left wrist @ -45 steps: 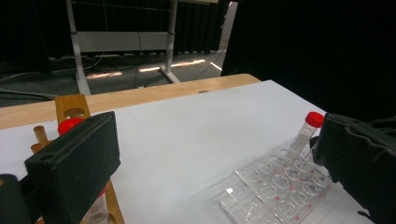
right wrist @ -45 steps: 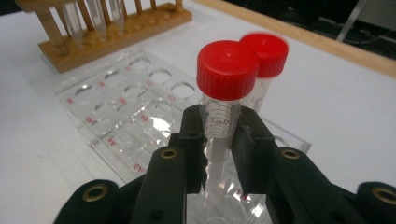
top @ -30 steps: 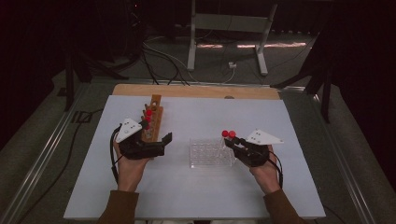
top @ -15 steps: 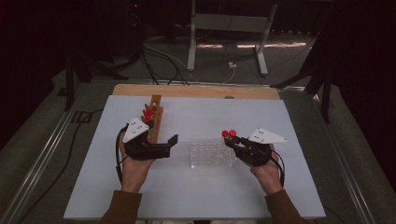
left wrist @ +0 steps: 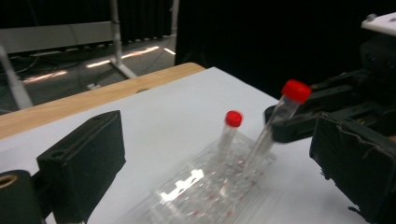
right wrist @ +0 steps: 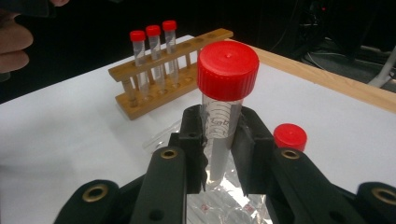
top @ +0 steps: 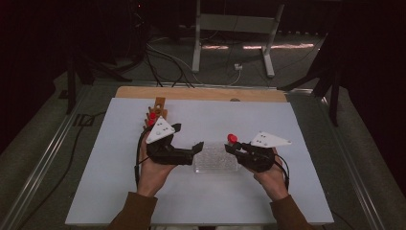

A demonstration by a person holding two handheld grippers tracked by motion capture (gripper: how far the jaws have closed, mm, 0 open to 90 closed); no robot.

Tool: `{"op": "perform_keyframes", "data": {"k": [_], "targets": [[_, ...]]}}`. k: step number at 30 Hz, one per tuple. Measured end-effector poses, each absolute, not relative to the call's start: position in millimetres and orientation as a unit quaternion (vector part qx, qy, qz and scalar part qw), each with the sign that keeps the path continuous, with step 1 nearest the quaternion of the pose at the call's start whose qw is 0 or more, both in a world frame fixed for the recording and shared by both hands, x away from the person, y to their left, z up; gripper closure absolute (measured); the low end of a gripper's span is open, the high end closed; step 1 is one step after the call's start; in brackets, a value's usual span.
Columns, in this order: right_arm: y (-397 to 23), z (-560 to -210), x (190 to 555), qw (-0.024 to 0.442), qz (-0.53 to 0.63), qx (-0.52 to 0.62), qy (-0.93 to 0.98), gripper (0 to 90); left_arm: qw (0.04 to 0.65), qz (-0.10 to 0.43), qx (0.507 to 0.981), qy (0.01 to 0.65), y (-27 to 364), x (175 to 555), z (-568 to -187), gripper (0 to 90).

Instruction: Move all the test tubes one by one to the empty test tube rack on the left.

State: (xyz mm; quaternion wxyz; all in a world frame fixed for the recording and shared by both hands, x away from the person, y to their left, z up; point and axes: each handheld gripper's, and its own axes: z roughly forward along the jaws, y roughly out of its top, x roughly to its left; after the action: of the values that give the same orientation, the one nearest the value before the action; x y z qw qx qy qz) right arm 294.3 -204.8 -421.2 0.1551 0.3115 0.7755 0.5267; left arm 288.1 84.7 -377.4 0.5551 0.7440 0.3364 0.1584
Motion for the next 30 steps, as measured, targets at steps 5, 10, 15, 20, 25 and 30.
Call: {"op": "perform_keyframes", "data": {"k": [5, 10, 15, 20, 25, 30], "targets": [[-202, -422, 294, 0.149, 0.526, 0.307, 0.779, 74.4, 0.55, 0.149, 0.756, 0.322, 66, 290, -377, 6.1], [-197, -423, 293, 0.139, 0.525, 0.301, 0.784, 74.4, 0.537, 0.14, 0.771, 0.313, 48, 293, -379, 8.7], [-190, -424, 291, 0.134, 0.52, 0.295, 0.79, 74.4, 0.527, 0.14, 0.78, 0.307, 31, 295, -381, 17.9], [-188, -425, 290, 0.131, 0.519, 0.292, 0.792, 74.4, 0.523, 0.129, 0.789, 0.295, 21, 296, -385, 36.5], [-187, -425, 290, 0.129, 0.519, 0.287, 0.795, 74.4, 0.521, 0.114, 0.797, 0.283, 16, 297, -388, 55.4], [-186, -426, 290, 0.127, 0.517, 0.287, 0.797, 74.4, 0.519, 0.112, 0.803, 0.272, 15, 296, -388, 68.9]]}}
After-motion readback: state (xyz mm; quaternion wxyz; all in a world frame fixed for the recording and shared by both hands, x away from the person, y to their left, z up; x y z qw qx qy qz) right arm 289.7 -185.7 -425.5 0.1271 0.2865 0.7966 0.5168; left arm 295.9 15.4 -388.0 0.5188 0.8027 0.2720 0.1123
